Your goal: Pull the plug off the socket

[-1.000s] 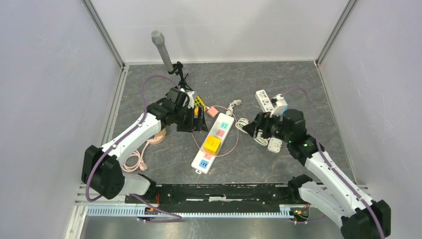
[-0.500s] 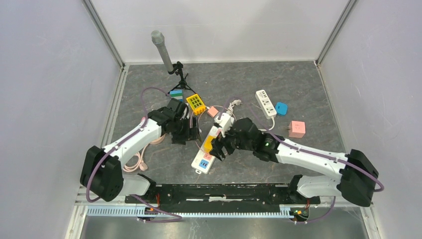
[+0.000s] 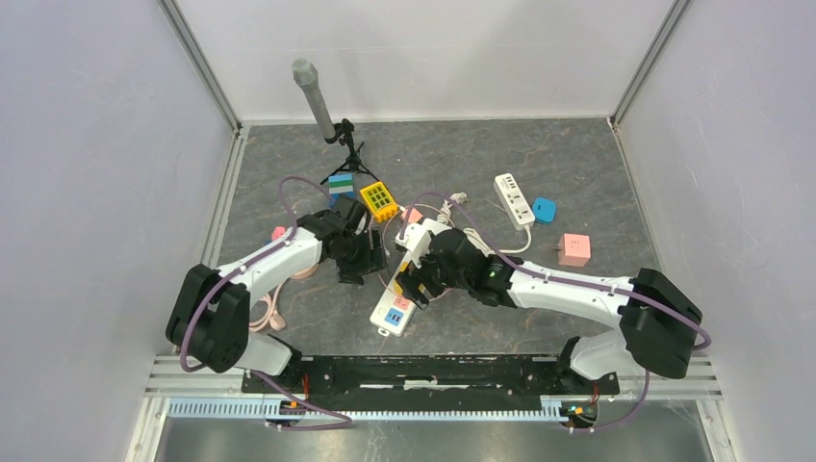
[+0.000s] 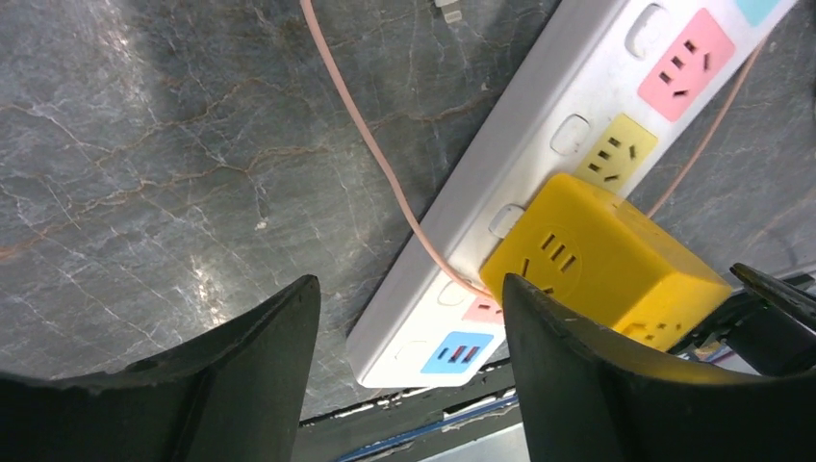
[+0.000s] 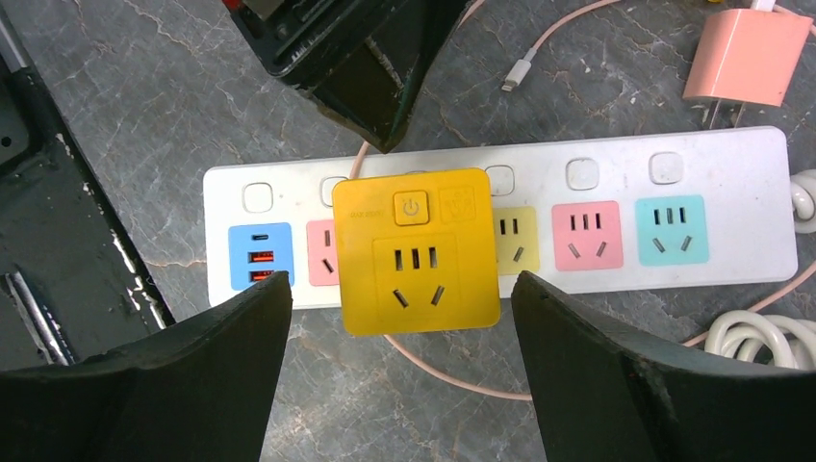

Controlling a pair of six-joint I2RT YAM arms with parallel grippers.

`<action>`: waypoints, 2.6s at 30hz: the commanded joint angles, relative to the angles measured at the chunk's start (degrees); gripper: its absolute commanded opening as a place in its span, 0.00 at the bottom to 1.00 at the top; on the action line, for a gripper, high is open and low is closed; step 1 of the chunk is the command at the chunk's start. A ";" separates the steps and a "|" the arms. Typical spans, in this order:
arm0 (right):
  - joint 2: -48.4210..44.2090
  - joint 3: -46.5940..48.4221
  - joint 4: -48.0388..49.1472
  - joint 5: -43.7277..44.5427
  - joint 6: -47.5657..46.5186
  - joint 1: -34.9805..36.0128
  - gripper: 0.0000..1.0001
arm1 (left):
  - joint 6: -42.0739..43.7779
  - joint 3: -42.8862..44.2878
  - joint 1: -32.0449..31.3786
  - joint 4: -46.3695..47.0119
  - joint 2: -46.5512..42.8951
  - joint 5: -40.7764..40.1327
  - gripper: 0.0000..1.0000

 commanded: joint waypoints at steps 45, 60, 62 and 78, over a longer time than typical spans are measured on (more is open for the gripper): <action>6.73 1.01 8.52 -0.04 -2.01 1.40 0.66 | 1.39 -10.06 -1.57 8.06 -6.39 6.22 0.80; 9.64 1.26 10.01 2.19 -1.55 2.01 0.71 | -0.23 -12.71 -1.55 5.02 -1.15 -1.81 0.64; 10.23 1.73 9.93 2.19 -1.77 2.17 0.70 | -0.26 -12.69 -1.60 4.78 -0.94 -1.90 0.63; 6.22 0.88 14.40 -0.05 1.11 2.55 0.00 | -0.50 -13.18 -1.56 3.80 0.75 -3.30 0.54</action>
